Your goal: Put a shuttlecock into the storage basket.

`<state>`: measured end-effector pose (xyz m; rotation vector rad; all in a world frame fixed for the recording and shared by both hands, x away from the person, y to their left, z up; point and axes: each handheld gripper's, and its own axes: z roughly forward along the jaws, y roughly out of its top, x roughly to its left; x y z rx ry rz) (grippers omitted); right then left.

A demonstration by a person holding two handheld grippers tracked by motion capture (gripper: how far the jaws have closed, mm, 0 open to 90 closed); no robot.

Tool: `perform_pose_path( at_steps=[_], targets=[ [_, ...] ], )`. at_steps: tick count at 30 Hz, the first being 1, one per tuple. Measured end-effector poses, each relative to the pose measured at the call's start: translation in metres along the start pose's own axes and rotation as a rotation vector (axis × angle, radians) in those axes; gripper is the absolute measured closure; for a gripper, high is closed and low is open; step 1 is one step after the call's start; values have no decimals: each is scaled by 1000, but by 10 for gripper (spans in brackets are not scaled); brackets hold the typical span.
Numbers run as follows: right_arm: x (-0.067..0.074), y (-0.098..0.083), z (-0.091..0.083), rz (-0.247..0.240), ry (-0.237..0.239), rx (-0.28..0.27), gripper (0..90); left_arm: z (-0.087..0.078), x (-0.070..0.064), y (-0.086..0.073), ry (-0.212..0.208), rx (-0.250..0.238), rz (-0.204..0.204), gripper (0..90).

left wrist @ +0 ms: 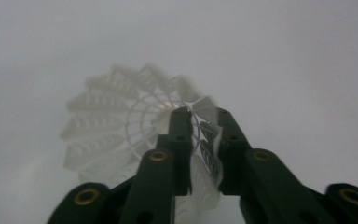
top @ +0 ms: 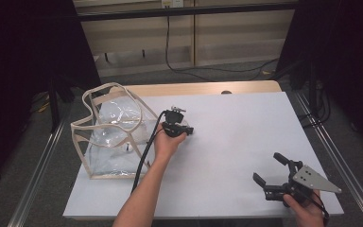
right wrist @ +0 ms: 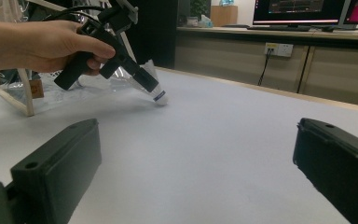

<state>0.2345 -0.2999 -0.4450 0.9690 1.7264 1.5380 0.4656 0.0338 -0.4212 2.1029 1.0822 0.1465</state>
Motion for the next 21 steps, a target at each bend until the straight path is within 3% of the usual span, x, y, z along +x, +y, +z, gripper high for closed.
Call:
perform_pose_path(
  at_steps=[3, 5, 21],
  targets=[
    [0, 0, 0, 2, 2, -1, 7, -4, 1, 0, -14, -13, -29, 880],
    [1, 0, 0, 1, 4, -2, 7, -6, 1, 1, -13, -11, -21, 888],
    [1, 0, 0, -1, 2, -1, 7, -31, -10, 8, -135, 15, -23, 899]
  ],
)
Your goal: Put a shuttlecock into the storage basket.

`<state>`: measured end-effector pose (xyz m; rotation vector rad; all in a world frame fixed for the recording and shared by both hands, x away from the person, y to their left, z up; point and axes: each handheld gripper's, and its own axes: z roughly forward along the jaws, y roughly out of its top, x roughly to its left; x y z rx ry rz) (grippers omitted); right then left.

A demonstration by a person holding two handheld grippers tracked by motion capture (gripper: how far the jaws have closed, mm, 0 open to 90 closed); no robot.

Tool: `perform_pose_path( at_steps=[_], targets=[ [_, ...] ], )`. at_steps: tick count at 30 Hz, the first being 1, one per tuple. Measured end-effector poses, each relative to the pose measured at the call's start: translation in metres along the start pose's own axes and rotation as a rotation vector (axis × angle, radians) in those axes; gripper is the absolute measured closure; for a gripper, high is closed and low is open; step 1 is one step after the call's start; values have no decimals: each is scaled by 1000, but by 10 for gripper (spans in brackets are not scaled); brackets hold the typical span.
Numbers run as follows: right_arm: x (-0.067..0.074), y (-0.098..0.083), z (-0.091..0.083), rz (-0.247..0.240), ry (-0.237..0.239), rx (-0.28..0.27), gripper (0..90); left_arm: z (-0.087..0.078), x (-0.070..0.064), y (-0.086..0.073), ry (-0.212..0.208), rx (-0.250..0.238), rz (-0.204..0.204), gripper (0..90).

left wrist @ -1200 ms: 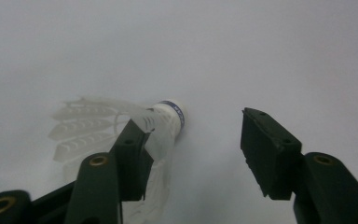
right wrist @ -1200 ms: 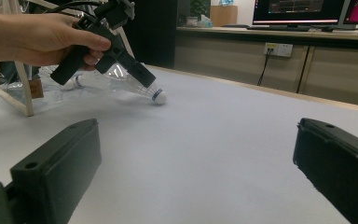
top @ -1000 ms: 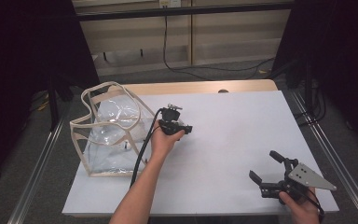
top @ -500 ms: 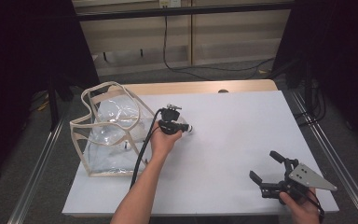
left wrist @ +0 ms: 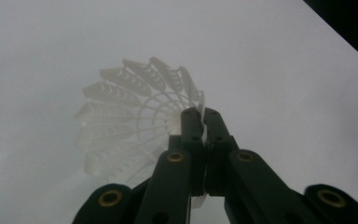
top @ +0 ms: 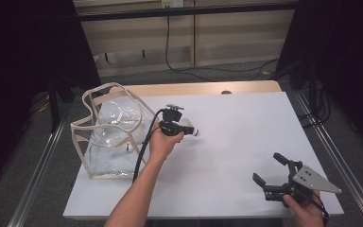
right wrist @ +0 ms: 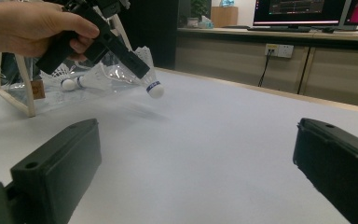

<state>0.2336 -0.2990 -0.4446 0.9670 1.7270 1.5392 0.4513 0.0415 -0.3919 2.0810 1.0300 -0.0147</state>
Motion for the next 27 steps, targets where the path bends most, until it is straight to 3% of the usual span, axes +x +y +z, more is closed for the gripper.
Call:
perform_pose_path(
  at_steps=[20, 27],
  targets=[
    [0, 0, 0, 1, 2, -3, 7, -23, -19, 15, -78, 46, 30, 900],
    [0, 0, 0, 1, 2, -3, 7, -32, -24, 20, -87, 60, 50, 900]
  ],
)
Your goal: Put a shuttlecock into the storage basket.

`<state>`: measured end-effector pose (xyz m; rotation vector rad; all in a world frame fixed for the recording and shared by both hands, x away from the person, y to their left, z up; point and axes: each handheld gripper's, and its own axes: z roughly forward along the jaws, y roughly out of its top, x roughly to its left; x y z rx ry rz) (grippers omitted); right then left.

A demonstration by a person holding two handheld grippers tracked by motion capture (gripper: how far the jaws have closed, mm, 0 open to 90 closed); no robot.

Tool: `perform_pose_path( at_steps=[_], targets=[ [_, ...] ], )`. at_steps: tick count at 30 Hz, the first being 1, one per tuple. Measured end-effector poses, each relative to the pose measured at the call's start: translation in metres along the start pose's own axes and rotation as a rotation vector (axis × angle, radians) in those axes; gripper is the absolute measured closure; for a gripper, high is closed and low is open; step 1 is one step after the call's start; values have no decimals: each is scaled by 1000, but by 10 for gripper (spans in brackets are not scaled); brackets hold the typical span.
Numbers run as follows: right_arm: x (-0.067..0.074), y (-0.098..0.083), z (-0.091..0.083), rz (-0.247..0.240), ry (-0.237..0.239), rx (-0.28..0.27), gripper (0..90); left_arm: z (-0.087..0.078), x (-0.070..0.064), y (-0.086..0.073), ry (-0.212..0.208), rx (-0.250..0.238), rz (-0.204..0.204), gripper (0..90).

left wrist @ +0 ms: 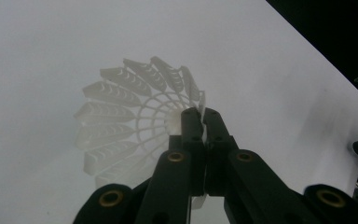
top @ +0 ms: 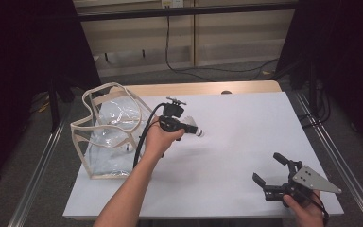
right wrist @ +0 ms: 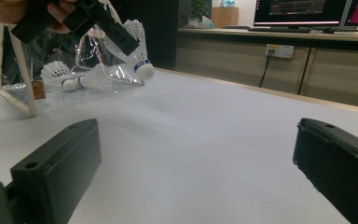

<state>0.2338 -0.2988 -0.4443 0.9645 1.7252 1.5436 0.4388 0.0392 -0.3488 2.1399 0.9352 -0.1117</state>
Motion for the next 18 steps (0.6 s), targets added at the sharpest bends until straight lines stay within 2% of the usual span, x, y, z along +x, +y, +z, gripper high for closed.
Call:
perform_pose_path(
  at_steps=[14, 18],
  targets=[
    [0, 0, 0, -2, 0, 0, 7, -17, -2, 5, -10, 8, -4, 900],
    [0, 0, 0, -1, 1, -1, 7, -21, -5, 7, -15, 15, 8, 900]
  ],
)
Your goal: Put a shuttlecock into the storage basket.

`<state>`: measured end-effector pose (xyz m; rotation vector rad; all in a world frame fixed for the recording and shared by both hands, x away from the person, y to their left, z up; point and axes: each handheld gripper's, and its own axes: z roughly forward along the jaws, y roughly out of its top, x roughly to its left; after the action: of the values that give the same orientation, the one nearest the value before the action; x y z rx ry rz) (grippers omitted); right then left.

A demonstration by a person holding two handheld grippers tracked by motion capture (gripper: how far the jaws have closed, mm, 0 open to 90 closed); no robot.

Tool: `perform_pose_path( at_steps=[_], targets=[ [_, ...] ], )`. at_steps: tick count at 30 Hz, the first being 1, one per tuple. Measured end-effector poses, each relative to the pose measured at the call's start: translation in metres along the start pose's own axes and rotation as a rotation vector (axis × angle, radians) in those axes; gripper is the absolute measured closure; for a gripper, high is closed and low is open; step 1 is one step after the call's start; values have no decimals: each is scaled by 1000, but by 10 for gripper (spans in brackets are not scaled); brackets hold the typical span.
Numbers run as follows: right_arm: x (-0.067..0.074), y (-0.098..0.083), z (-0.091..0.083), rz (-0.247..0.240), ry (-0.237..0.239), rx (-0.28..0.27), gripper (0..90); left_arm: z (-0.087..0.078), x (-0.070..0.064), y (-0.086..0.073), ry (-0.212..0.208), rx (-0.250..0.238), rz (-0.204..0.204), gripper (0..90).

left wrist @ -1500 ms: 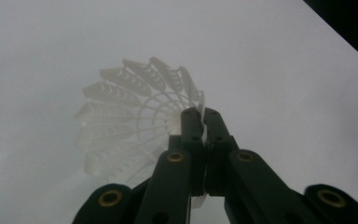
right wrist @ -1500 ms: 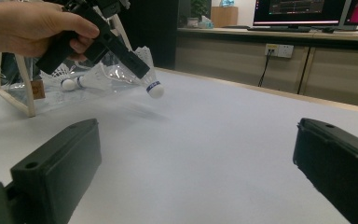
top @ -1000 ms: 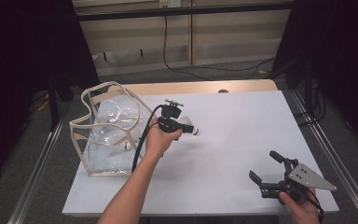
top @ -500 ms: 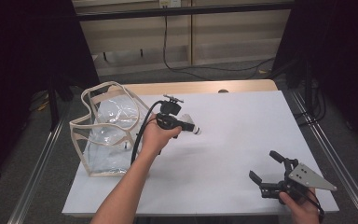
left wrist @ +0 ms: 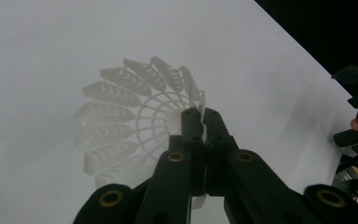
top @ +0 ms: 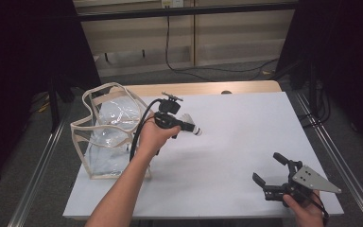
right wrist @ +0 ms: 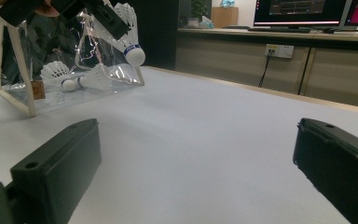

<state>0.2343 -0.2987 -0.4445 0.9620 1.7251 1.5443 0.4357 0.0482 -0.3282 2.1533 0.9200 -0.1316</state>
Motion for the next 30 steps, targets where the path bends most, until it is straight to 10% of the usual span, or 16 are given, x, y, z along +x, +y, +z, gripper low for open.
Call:
perform_pose_path(
  at_steps=[30],
  targets=[
    [0, 0, 0, -3, 1, -1, 7, -26, -6, 10, -15, 25, 21, 900]
  ],
)
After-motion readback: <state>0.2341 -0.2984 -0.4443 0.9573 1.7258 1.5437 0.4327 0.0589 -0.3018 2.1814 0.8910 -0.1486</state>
